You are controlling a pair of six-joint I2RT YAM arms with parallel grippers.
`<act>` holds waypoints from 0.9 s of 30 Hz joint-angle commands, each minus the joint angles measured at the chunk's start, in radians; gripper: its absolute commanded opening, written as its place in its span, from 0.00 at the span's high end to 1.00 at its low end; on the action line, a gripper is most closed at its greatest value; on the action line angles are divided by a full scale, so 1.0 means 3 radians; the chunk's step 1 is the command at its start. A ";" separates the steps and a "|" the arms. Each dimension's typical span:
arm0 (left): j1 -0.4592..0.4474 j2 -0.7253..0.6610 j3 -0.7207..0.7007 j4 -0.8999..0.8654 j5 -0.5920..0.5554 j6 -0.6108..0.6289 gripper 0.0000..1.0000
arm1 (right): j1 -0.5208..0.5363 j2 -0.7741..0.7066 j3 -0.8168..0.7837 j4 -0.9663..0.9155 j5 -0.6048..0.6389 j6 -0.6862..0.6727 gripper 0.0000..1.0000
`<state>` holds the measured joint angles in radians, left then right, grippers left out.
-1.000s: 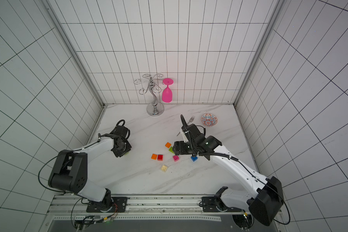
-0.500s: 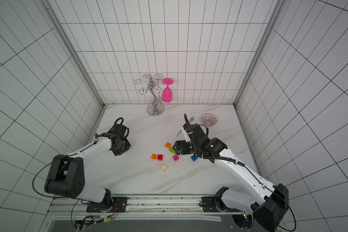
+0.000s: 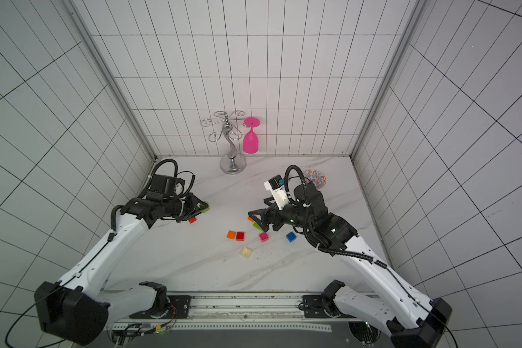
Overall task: Assemble the letter r with lego
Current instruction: Adjust the lego brick at the center of the board.
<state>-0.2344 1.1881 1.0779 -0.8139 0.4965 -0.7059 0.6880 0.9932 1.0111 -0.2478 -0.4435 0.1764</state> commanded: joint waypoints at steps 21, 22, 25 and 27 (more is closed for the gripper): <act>-0.0042 -0.0756 -0.0048 0.1426 0.1493 -0.1185 1.00 | -0.0217 0.1477 0.0210 0.3249 -0.2182 -0.0688 0.22; -0.0052 -0.0764 -0.0066 0.1510 0.1510 -0.1239 1.00 | -0.0192 0.1506 0.0234 0.3317 -0.2147 -0.0631 0.22; -0.0077 -0.0774 -0.0070 0.1651 0.1532 -0.1320 1.00 | -0.0114 0.1586 0.0311 0.3416 -0.2077 -0.0558 0.23; -0.0092 -0.0765 -0.0070 0.1697 0.1541 -0.1350 1.00 | -0.0071 0.1625 0.0373 0.3442 -0.2051 -0.0533 0.23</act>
<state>-0.2546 0.9642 1.0657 -0.3920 0.9321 -1.0580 0.6464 1.4551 1.0683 0.7074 -1.0546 0.0025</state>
